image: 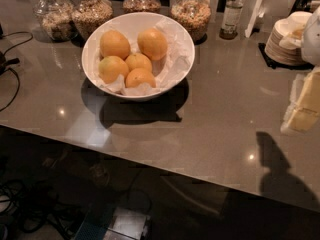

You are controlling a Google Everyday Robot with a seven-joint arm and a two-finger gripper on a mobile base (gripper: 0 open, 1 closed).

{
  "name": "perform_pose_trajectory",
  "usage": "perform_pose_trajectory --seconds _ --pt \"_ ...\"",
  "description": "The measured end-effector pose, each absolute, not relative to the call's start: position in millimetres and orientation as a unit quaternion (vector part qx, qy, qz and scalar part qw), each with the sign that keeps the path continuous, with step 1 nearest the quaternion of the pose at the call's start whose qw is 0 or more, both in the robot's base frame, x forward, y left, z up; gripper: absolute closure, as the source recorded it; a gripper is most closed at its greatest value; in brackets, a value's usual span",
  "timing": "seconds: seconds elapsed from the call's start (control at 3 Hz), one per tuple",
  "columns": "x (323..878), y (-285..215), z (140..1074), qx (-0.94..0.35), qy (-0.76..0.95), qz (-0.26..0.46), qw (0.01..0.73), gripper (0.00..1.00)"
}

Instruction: Pick orange from white bowl

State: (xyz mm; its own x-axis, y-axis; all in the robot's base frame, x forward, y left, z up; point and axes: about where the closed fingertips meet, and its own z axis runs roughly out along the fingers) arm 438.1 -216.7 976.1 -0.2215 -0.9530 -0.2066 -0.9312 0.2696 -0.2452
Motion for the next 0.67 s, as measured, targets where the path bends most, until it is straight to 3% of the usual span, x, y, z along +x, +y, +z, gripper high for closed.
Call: perform_pose_trajectory --seconds 0.67 --pt "445.6 -209.2 980.0 -0.615 0.769 -0.028 0.172 0.00"
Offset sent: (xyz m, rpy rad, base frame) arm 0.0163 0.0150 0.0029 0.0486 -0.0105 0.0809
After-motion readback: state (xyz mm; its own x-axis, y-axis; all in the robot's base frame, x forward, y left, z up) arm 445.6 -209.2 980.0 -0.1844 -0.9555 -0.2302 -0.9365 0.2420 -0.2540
